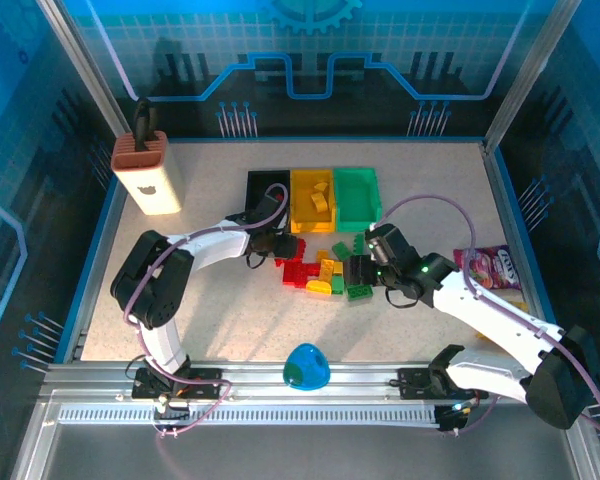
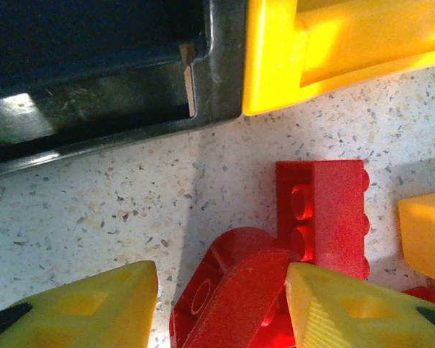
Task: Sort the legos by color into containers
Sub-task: Move the lego to the center of the table.
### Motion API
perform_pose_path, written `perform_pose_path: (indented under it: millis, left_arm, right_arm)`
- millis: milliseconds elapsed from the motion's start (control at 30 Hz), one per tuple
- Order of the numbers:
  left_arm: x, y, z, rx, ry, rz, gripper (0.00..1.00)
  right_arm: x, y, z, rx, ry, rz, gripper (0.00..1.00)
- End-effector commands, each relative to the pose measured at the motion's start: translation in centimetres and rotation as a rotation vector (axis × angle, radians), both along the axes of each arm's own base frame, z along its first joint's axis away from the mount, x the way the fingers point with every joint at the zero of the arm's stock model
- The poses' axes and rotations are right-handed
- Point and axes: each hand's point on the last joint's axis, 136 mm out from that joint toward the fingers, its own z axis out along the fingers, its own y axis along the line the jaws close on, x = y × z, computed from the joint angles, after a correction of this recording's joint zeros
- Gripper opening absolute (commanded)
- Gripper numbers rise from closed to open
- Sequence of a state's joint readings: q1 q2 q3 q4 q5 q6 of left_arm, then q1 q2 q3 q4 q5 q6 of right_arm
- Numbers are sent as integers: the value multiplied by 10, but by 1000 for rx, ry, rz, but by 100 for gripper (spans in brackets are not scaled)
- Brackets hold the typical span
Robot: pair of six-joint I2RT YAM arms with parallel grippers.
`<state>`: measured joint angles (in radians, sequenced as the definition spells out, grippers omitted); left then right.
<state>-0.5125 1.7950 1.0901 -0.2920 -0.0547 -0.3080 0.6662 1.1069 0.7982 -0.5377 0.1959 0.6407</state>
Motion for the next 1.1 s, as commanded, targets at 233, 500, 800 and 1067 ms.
perform_pose_path:
  millis: [233,500,800,1067]
  left_arm:
    - [-16,15,-21,43,57,44,41]
    - [-31,39,-6,63,38,160,37]
    - [-37,38,18,-19,-10,195,55]
    - [-42,31,2,-9,49,136,60]
  right_arm:
    - [-1,-2,-2,30,7,-24,75]
    - [-1,0,-1,42,5,-19,74]
    - [0,5,6,58,-5,-8,74]
    - [-5,6,2,54,-2,-10,74]
